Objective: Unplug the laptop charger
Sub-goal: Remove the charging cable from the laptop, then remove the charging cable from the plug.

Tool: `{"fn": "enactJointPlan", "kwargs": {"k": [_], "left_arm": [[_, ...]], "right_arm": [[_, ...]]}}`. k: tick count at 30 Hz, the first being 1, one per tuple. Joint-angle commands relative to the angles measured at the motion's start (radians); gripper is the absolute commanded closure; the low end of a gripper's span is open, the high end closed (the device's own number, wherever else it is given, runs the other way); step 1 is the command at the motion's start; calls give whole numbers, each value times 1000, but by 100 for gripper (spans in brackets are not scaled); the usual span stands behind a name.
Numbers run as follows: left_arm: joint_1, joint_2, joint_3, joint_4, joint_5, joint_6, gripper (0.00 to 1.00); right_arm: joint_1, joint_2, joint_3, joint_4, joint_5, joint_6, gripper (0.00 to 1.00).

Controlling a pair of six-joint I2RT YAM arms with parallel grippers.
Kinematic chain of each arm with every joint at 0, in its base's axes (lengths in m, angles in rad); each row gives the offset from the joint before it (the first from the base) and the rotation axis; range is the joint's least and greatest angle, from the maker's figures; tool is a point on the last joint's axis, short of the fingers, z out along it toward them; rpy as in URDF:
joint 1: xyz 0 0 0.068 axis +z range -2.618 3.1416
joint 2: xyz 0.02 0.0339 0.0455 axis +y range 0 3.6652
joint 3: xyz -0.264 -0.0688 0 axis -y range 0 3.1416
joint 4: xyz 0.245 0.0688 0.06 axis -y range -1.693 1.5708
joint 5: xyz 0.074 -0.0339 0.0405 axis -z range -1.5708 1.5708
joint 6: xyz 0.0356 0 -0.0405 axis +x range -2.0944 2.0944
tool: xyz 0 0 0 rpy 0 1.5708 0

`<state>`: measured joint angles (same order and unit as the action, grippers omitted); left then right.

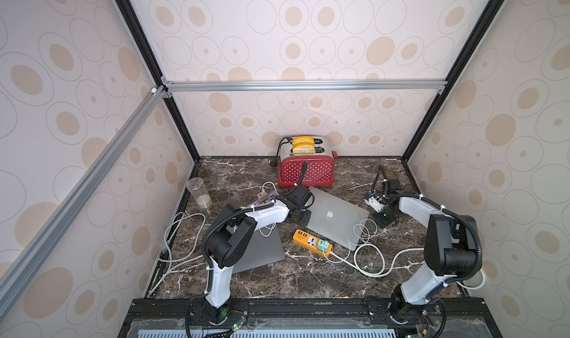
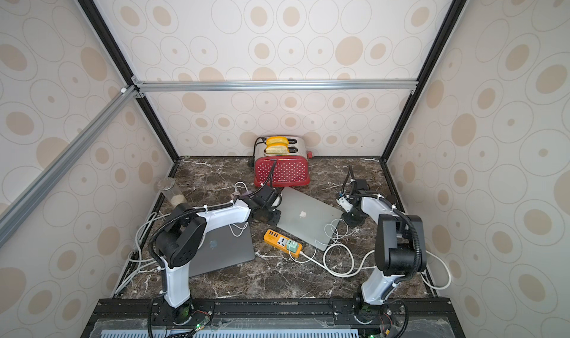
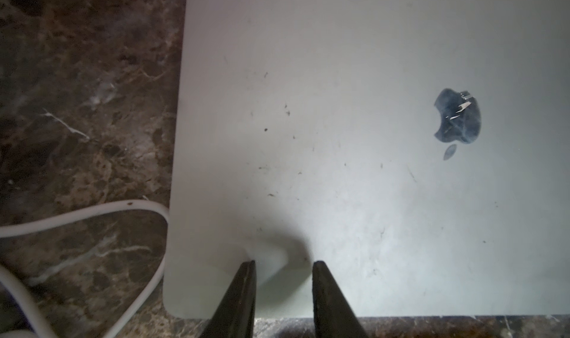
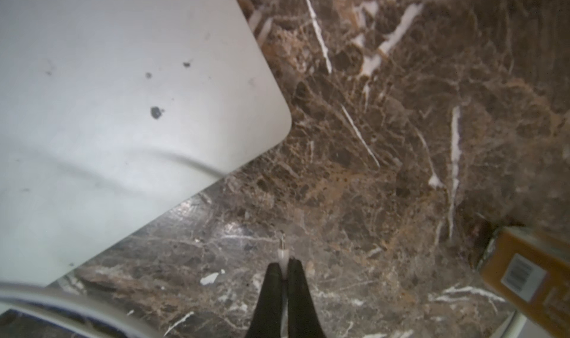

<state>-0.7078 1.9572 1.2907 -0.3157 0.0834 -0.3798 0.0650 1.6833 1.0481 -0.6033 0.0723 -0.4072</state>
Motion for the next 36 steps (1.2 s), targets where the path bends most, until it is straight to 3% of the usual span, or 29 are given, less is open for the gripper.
{"fn": "enactJointPlan", "kwargs": {"k": [1, 5, 9, 13, 15, 20, 25, 36], "left_arm": [[-8, -58, -25, 4, 30, -11, 67], [-7, -163, -79, 40, 36, -18, 66], [-9, -283, -142, 42, 47, -18, 64], [-10, -386, -214, 36, 108, -38, 62], [-15, -421, -247, 38, 146, -53, 61], [-32, -492, -325, 71, 230, -94, 60], [-41, -541, -388, 98, 230, -129, 58], [-75, -492, -519, 262, 243, -166, 59]], "right_arm": [[-3, -2, -20, -50, 51, 66, 95], [-3, 16, -18, -64, 90, 106, 90], [-4, -30, -23, -71, 113, 144, 70], [1, -155, -44, -77, 186, 190, 52], [6, -220, -41, -98, 207, 209, 49], [87, -454, -57, -103, 116, 245, 38], [184, -660, -154, 24, -244, 321, 37], [530, -697, -315, 69, -198, 362, 42]]}}
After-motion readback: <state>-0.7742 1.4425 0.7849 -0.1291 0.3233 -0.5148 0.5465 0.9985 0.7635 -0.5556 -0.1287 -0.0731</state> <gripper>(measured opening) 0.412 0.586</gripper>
